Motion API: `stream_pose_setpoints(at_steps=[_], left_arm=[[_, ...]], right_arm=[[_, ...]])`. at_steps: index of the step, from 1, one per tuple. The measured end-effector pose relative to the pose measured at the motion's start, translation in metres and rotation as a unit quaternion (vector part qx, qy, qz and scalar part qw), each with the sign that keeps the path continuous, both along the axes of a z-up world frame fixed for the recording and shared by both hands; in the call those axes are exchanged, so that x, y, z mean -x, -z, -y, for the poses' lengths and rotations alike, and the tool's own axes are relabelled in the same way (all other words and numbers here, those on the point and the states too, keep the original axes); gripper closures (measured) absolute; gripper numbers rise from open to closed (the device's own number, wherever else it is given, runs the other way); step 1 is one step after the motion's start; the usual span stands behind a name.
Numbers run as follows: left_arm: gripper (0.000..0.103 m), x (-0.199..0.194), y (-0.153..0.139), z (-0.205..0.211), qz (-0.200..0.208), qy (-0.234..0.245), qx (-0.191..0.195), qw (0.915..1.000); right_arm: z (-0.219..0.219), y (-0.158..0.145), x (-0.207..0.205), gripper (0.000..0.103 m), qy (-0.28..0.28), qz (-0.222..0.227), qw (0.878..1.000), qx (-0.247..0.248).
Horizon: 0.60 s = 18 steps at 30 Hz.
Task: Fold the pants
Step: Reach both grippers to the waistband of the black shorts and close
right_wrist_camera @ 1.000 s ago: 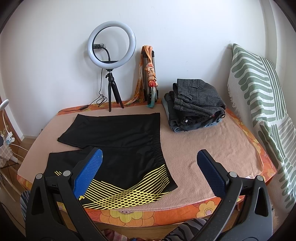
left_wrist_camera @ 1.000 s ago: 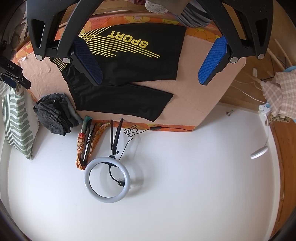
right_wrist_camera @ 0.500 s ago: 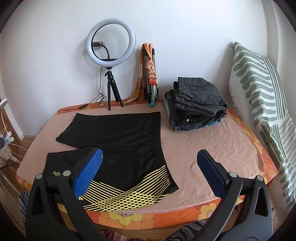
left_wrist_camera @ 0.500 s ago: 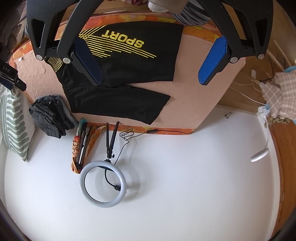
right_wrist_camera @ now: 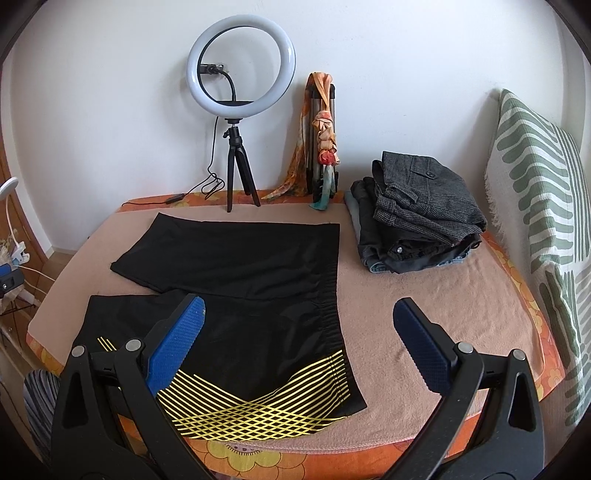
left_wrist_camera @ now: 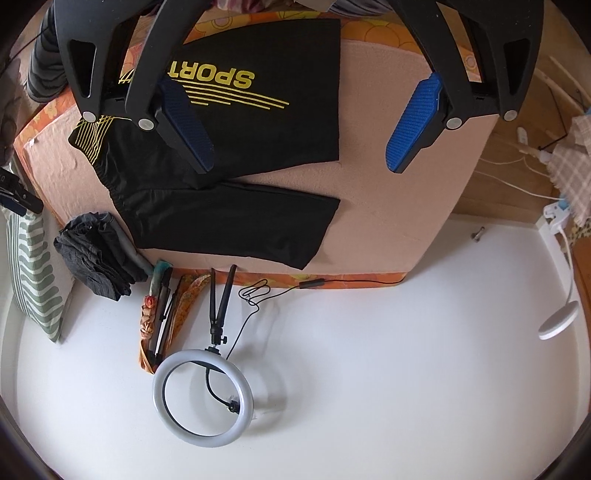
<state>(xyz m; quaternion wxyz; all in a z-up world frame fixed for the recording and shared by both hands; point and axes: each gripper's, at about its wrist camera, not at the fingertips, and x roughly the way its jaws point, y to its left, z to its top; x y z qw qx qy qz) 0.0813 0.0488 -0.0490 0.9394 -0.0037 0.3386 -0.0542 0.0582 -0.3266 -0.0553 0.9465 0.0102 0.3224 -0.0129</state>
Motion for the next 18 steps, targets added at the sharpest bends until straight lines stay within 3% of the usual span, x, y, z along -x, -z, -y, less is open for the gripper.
stream_pose_setpoints(at_steps=[5,10,14,18], left_arm=[[0.028,-0.02,0.019,-0.009,-0.037,0.036,-0.026,0.9983],[0.049,-0.052,0.029,-0.028,-0.072,0.048,0.021,0.996],[0.056,-0.085,0.029,-0.04,-0.085,0.053,0.044,0.994],[0.056,-0.123,0.028,-0.042,-0.093,0.058,0.046,0.9929]], right_arm=[[0.0,0.009,-0.021,0.0,-0.04,-0.023,0.999,0.001],[-0.004,0.016,-0.048,0.0,-0.073,-0.043,0.996,0.014],[-0.01,0.016,-0.081,0.0,-0.089,-0.051,0.994,0.032],[-0.014,0.016,-0.121,0.0,-0.108,-0.065,0.992,0.031]])
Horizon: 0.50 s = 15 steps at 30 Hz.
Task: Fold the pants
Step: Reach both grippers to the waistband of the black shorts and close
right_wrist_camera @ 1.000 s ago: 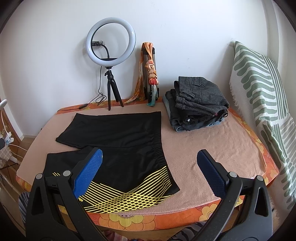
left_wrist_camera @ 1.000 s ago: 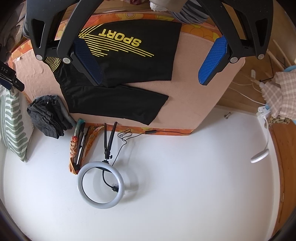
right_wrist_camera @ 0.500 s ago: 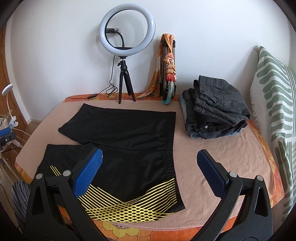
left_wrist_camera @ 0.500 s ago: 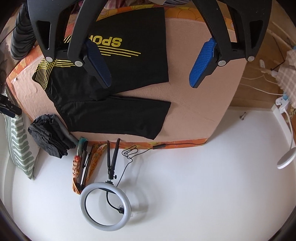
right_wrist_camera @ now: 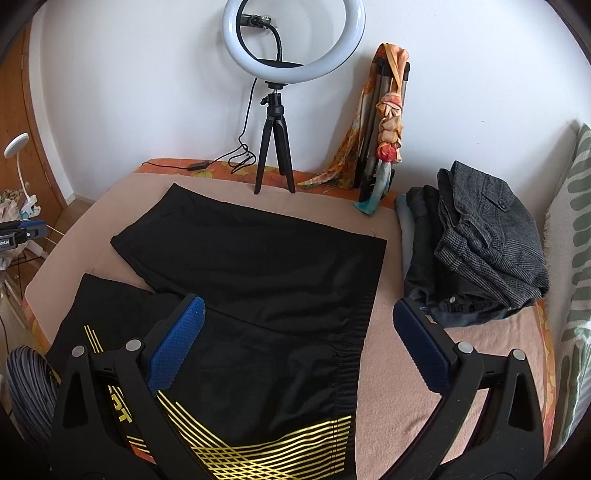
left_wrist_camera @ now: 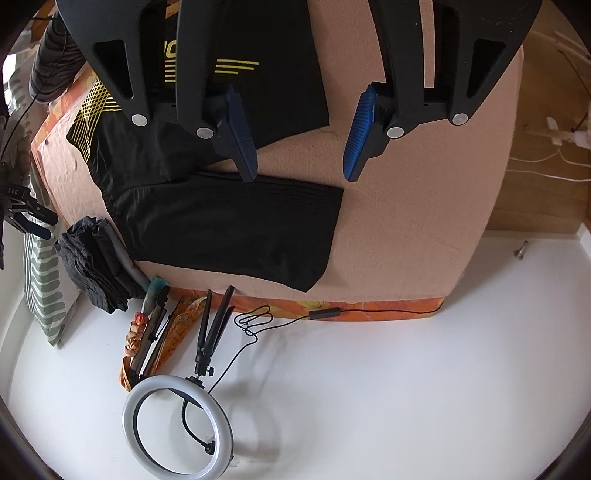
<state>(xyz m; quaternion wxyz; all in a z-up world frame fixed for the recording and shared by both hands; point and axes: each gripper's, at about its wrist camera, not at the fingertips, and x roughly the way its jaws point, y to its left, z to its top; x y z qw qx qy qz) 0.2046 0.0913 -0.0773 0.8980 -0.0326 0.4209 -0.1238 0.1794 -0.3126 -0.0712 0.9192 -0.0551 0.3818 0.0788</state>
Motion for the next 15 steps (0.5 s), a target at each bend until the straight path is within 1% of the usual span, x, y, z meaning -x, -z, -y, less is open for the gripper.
stream_pose_setpoints(at_steps=[6,8,10,11,13,14,15], left_arm=[[0.056,-0.058,0.009,0.005,-0.018,0.016,0.006,0.9997],[0.056,-0.077,0.015,0.009,-0.023,0.025,0.007,0.9994],[0.055,-0.095,0.021,0.013,-0.024,0.025,0.003,0.9994],[0.054,-0.105,0.025,0.015,-0.029,0.026,0.009,0.9992],[0.043,-0.126,0.034,0.018,-0.041,0.031,0.02,0.9985],[0.041,-0.136,0.038,0.022,-0.045,0.035,0.018,0.9982],[0.037,-0.145,0.042,0.027,-0.049,0.036,0.011,0.9981]], right_arm=[[-0.001,0.007,-0.064,0.0,-0.021,-0.018,1.0,-0.002],[-0.003,0.012,-0.081,0.0,-0.031,-0.017,0.999,0.008],[-0.004,0.019,-0.102,0.0,-0.043,-0.018,0.999,0.028],[-0.005,0.024,-0.11,0.0,-0.05,-0.019,0.998,0.037],[-0.008,0.035,-0.13,0.0,-0.073,-0.028,0.996,0.05],[-0.011,0.041,-0.139,0.0,-0.087,-0.035,0.994,0.055],[-0.012,0.048,-0.15,0.0,-0.098,-0.044,0.992,0.058]])
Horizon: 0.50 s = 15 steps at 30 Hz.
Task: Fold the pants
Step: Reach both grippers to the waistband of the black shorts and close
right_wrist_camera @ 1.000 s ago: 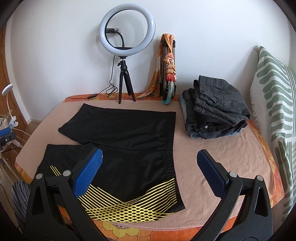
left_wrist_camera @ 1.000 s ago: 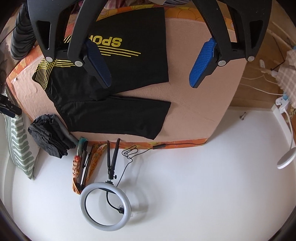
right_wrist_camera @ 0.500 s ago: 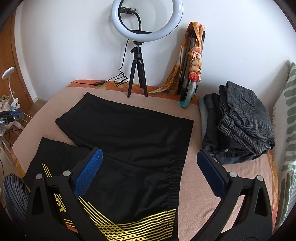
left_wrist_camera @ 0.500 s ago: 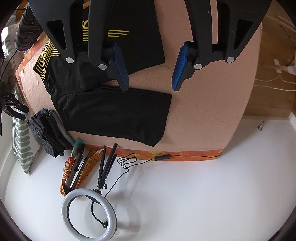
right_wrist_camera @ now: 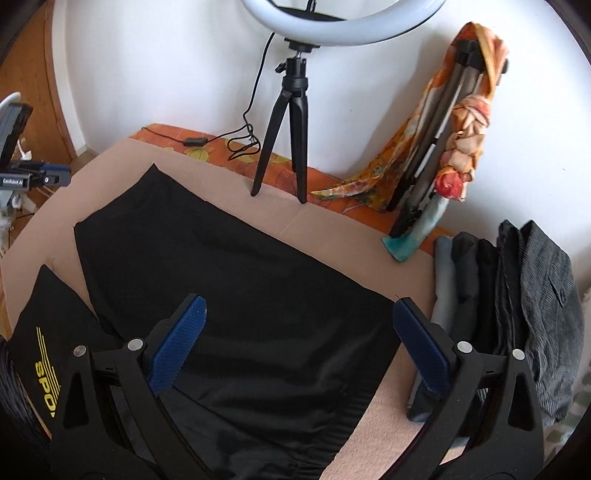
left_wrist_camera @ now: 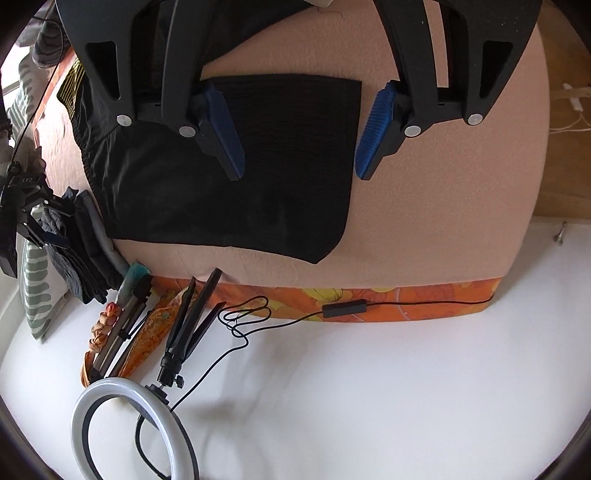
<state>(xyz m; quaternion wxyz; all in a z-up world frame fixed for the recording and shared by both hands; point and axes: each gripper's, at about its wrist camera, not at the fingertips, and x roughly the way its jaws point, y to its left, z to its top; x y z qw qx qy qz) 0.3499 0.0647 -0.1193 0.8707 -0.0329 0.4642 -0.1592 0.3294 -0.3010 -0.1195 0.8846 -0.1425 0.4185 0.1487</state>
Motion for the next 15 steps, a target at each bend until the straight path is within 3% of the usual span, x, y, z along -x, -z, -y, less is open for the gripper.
stream_pose_setpoints(at_steps=[9,15], left_arm=[[0.034,-0.071,0.042,0.023,-0.043,0.016,-0.027,0.9986],[0.034,-0.098,0.059,0.03,-0.046,0.014,-0.047,0.9977]], right_arm=[[-0.002,0.057,-0.089,0.003,-0.024,-0.068,0.997,0.026],[0.007,0.087,-0.117,0.003,-0.024,-0.106,0.994,0.027]])
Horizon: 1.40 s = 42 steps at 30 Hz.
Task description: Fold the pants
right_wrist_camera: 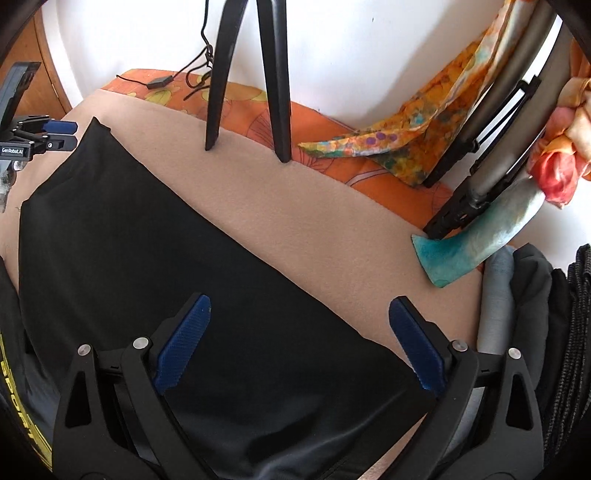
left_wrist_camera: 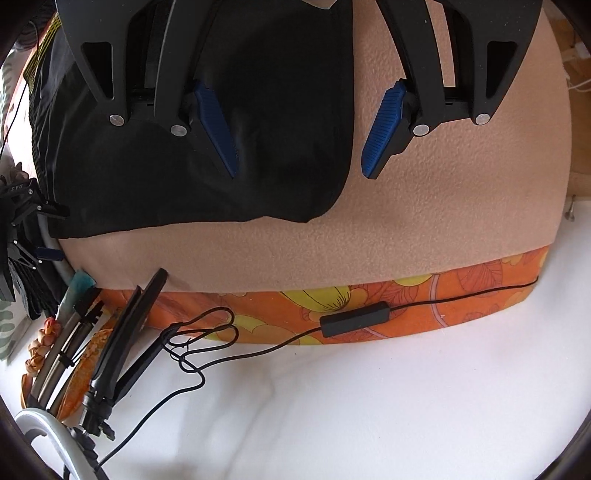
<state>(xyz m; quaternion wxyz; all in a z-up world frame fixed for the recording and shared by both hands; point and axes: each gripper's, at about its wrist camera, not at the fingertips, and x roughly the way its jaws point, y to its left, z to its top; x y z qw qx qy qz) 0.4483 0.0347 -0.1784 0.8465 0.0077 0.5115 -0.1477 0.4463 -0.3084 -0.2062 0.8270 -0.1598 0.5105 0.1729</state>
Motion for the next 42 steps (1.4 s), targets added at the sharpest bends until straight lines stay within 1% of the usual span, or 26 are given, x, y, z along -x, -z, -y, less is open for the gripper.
stream_pose_setpoints(at_steps=[2,5,6,7,8,9,10,11,12,13,14,15,18,22,25,28,29,33,37,40,42], left_arm=[[0.034,-0.01,0.006,0.002,-0.002,-0.006,0.001,1.0],[0.037,-0.018,0.014,0.003,-0.007,-0.013,0.004,0.9999],[0.046,-0.02,0.017,0.004,-0.01,-0.012,0.002,0.9999],[0.058,-0.022,0.02,0.005,-0.013,-0.011,-0.002,0.9998],[0.062,-0.023,0.022,0.006,-0.015,-0.012,-0.007,0.9998],[0.071,-0.022,0.021,0.006,-0.004,-0.011,-0.012,0.9999],[0.084,-0.022,0.022,0.007,-0.004,-0.006,-0.007,0.9999],[0.089,-0.022,0.022,0.006,-0.003,-0.002,0.001,1.0],[0.095,-0.021,0.021,0.006,-0.001,-0.002,0.009,1.0],[0.097,-0.02,0.021,0.006,0.001,-0.004,0.011,0.9999],[0.098,-0.018,0.021,0.006,0.005,-0.003,0.011,0.9999],[0.099,-0.016,0.019,0.005,0.01,-0.003,0.011,0.9999],[0.1,-0.008,0.011,0.004,0.027,-0.006,0.017,0.9995],[0.101,0.005,-0.006,-0.004,0.048,-0.014,0.026,0.9984],[0.101,0.022,-0.024,-0.008,0.07,-0.013,0.022,0.9972],[0.101,0.044,-0.044,-0.015,0.086,-0.017,0.035,0.9956],[0.101,0.051,-0.048,-0.009,0.092,-0.017,0.037,0.995],[0.101,0.092,-0.076,-0.014,0.12,-0.019,0.033,0.9921],[0.101,0.142,-0.096,-0.012,0.144,-0.015,0.023,0.9892],[0.101,0.182,-0.102,-0.014,0.16,-0.016,0.02,0.9868],[0.101,0.209,-0.1,-0.017,0.165,-0.022,0.028,0.9857]], right_arm=[[0.003,0.009,-0.004,0.004,0.0,-0.011,1.0,-0.001],[0.006,0.022,-0.007,0.016,-0.002,-0.035,0.999,-0.001],[0.008,0.024,-0.009,0.018,0.0,-0.042,0.999,-0.012],[0.009,0.025,-0.01,0.02,0.003,-0.046,0.999,-0.024],[0.011,0.025,-0.01,0.025,0.006,-0.051,0.998,-0.036],[0.011,0.024,-0.01,0.033,0.006,-0.048,0.998,-0.038],[0.011,0.024,-0.01,0.037,0.003,-0.047,0.998,-0.041],[0.01,0.023,-0.009,0.047,0.0,-0.047,0.998,-0.045],[0.009,0.022,-0.008,0.062,-0.004,-0.049,0.998,-0.05],[0.008,0.021,-0.007,0.072,-0.008,-0.052,0.997,-0.059],[0.008,0.02,-0.007,0.093,-0.008,-0.056,0.996,-0.066],[0.005,0.02,-0.006,0.095,-0.006,-0.057,0.996,-0.065],[-0.008,0.009,0.01,0.097,-0.013,-0.048,0.997,-0.054],[-0.013,-0.007,0.026,0.097,-0.018,-0.023,0.998,-0.059],[-0.006,-0.028,0.043,0.098,-0.018,-0.003,0.998,-0.063],[-0.004,-0.049,0.061,0.098,-0.013,0.014,0.997,-0.069],[-0.005,-0.056,0.068,0.098,-0.014,0.021,0.997,-0.072],[-0.012,-0.076,0.104,0.098,-0.029,0.043,0.996,-0.071],[-0.019,-0.09,0.146,0.098,-0.045,0.061,0.996,-0.055],[-0.022,-0.098,0.182,0.098,-0.053,0.076,0.994,-0.05],[-0.025,-0.099,0.207,0.098,-0.059,0.081,0.994,-0.051]])
